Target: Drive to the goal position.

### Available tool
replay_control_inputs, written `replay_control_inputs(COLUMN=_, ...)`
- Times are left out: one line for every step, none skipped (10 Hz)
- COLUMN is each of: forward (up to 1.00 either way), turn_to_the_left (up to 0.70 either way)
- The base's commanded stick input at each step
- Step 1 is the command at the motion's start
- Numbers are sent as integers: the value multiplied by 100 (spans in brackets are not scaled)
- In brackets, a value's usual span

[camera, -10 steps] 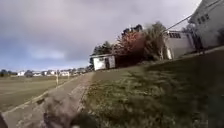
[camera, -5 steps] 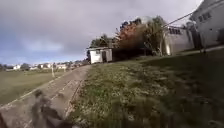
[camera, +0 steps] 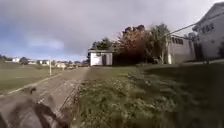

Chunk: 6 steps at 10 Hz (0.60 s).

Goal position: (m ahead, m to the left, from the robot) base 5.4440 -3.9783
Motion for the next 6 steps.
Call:
replay_control_inputs(forward=70, turn_to_the_left=1)
replay_control_inputs(forward=70, turn_to_the_left=1)
replay_control_inputs(forward=70, turn_to_the_left=1)
replay_control_inputs(forward=70, turn_to_the_left=0)
replay_control_inputs(forward=70, turn_to_the_left=0)
replay_control_inputs(forward=70, turn_to_the_left=-7)
